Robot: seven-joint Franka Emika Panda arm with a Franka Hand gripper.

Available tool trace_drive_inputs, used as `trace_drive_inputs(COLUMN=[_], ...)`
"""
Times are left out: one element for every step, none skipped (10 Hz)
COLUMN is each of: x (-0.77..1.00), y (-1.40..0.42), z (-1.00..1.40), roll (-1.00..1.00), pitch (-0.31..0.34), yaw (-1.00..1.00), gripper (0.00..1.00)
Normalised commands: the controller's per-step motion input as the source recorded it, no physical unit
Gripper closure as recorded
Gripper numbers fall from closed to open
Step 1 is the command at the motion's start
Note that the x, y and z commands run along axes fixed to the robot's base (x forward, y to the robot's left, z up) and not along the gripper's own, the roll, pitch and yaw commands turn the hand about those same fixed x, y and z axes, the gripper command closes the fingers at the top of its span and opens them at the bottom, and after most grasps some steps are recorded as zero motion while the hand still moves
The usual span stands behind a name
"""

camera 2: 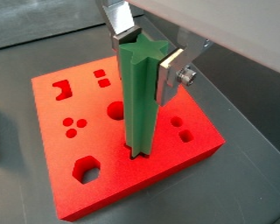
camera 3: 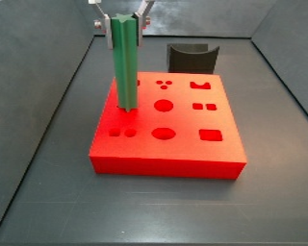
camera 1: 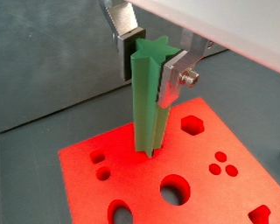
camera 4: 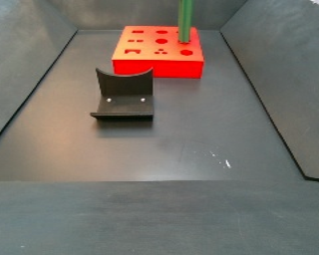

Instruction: Insert the star object.

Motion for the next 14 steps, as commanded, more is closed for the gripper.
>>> trace_drive_inputs(x=[0.23,0.24,0.0,-0.13,-0.13,-0.18,-0.33,-0.12,0.0,0.0,0.11,0.11,0.0,0.0], y=[0.0,0.06,0.17,0.14,0.0,-0.04,0.0,-0.13,-0.23,-0.12,0.0,0.1,0.2,0.17], z=[-0.31,-0.24,-0.11,0.0,0.0,0.0,0.0,0.0,0.0,-0.07,-0.2,-0.29,-0.25,-0.15], roll=[0.07,0.06,0.0,0.0,0.0,0.0,0.0,0.03,0.03,0.0,0.01,0.0,0.0,0.0], pitch=[0.0,0.001,0.003,0.0,0.0,-0.004,-0.024,-0.011,-0.011,0.0,0.0,0.0,0.001,0.0], yaw=[0.0,0.0,-0.01,0.0,0.0,0.0,0.0,0.01,0.02,0.0,0.0,-0.05,-0.07,-0.01], gripper=[1.0,1.0,1.0,1.0,1.0,1.0,1.0,1.0,1.0,1.0,1.0,1.0,1.0,1.0])
